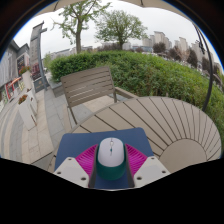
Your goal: Arrange mouse
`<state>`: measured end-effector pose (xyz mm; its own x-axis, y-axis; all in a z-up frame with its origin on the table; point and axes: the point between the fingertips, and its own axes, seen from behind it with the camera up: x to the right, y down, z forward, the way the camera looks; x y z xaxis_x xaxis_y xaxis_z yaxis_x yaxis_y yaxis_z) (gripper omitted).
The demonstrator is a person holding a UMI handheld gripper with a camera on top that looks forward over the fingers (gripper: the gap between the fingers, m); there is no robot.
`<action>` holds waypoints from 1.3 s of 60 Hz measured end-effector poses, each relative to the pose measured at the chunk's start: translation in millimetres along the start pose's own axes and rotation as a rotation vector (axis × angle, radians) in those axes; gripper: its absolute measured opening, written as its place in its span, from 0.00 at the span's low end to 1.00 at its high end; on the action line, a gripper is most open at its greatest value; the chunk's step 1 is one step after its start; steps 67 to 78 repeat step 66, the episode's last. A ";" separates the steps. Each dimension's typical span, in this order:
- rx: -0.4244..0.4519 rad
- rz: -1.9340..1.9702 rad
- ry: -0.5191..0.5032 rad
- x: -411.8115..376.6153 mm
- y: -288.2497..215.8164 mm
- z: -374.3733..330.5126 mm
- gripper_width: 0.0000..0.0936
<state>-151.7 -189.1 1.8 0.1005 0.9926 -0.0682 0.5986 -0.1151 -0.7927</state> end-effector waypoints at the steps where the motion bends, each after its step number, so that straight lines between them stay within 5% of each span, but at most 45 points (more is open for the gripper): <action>1: -0.002 -0.001 0.003 -1.1 2.2 1.5 0.48; 12: -0.013 -0.058 0.066 1.6 5.8 3.8 0.56; 14: -0.025 -0.067 0.067 1.1 5.6 1.1 0.65; 17: -0.031 -0.072 0.078 2.6 -3.3 -11.7 0.93; 29: -0.026 0.006 0.042 -8.7 -54.8 -162.0 0.91; 45: -0.093 0.011 0.284 45.9 -41.3 -377.2 0.92; 78: -0.094 0.195 0.363 81.1 -6.3 -422.7 0.92</action>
